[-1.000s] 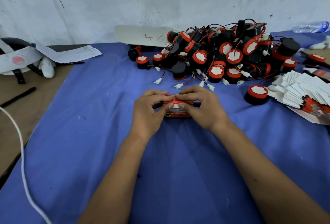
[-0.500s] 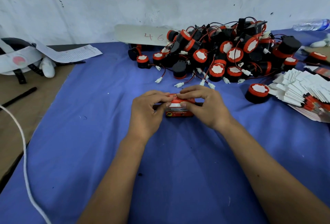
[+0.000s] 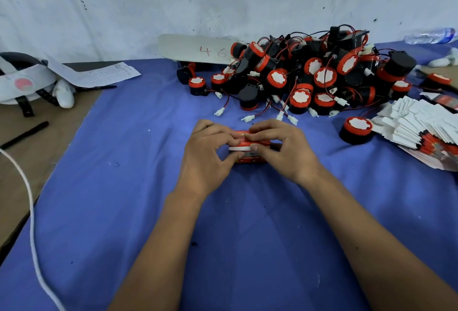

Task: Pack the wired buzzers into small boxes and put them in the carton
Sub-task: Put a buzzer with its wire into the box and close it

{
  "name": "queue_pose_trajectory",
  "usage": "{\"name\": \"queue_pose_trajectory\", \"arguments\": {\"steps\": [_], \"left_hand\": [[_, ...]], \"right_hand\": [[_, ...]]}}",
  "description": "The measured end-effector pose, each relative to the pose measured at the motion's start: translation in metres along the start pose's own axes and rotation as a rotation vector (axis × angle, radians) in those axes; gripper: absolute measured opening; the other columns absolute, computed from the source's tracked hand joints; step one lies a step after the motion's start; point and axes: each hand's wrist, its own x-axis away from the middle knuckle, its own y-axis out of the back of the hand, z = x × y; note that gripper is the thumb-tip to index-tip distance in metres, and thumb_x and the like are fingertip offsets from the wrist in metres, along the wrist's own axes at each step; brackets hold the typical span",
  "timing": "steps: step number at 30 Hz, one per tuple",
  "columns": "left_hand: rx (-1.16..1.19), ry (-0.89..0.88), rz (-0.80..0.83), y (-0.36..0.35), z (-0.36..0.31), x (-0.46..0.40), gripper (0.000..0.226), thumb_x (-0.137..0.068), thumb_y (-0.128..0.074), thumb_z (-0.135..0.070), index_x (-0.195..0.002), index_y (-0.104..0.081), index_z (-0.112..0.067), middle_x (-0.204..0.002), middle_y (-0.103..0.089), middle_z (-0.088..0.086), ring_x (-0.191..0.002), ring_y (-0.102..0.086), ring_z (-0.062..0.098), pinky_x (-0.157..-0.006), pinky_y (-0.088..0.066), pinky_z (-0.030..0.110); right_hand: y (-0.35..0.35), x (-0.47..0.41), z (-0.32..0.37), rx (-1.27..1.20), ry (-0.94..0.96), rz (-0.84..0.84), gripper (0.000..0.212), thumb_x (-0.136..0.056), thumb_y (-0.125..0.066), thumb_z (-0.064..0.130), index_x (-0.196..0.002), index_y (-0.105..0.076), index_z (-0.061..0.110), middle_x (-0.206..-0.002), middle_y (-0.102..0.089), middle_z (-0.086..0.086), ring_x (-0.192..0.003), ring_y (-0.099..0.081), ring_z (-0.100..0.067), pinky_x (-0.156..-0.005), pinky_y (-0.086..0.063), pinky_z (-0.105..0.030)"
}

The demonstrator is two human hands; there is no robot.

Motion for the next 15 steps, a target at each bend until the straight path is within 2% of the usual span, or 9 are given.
{"name": "queue_pose_trajectory", "arguments": {"steps": [5, 9, 15], "left_hand": [[0.075, -0.006, -0.047, -0.0054, -0.0006, 0.0022, 0.012, -0.078, -0.089, -0.007, -0.080, -0.077, -0.007, -0.094, -0.077, -0.003, -0.091, -0.064, 0.014, -0.085, -0.050, 0.022], [0.040, -0.041, -0.043, -0.0061, -0.0002, 0.0034, 0.012, -0.078, -0.088, -0.005, -0.080, -0.076, -0.005, -0.091, -0.077, 0.001, -0.088, -0.066, 0.020, -0.080, -0.055, 0.031], [-0.007, -0.044, 0.002, -0.0065, -0.0028, 0.0044, 0.016, -0.077, -0.089, -0.005, -0.077, -0.073, -0.005, -0.089, -0.074, 0.002, -0.082, -0.065, 0.025, -0.073, -0.057, 0.042]], "right_hand": [[0.0033, -0.0013, -0.0016, 0.043, 0.082, 0.042, 0.017, -0.089, -0.078, 0.012, -0.106, -0.082, 0.012, -0.118, -0.070, 0.002, -0.112, -0.065, -0.011, -0.096, -0.053, -0.031], [0.0049, 0.0003, -0.0052, 0.129, 0.158, 0.079, 0.028, -0.086, -0.081, 0.014, -0.114, -0.079, 0.014, -0.123, -0.069, 0.001, -0.115, -0.064, -0.013, -0.098, -0.054, -0.030], [0.0017, 0.0054, -0.0069, 0.141, 0.210, 0.058, 0.029, -0.090, -0.077, 0.008, -0.118, -0.078, 0.014, -0.127, -0.067, -0.002, -0.119, -0.064, -0.019, -0.103, -0.052, -0.038]]}}
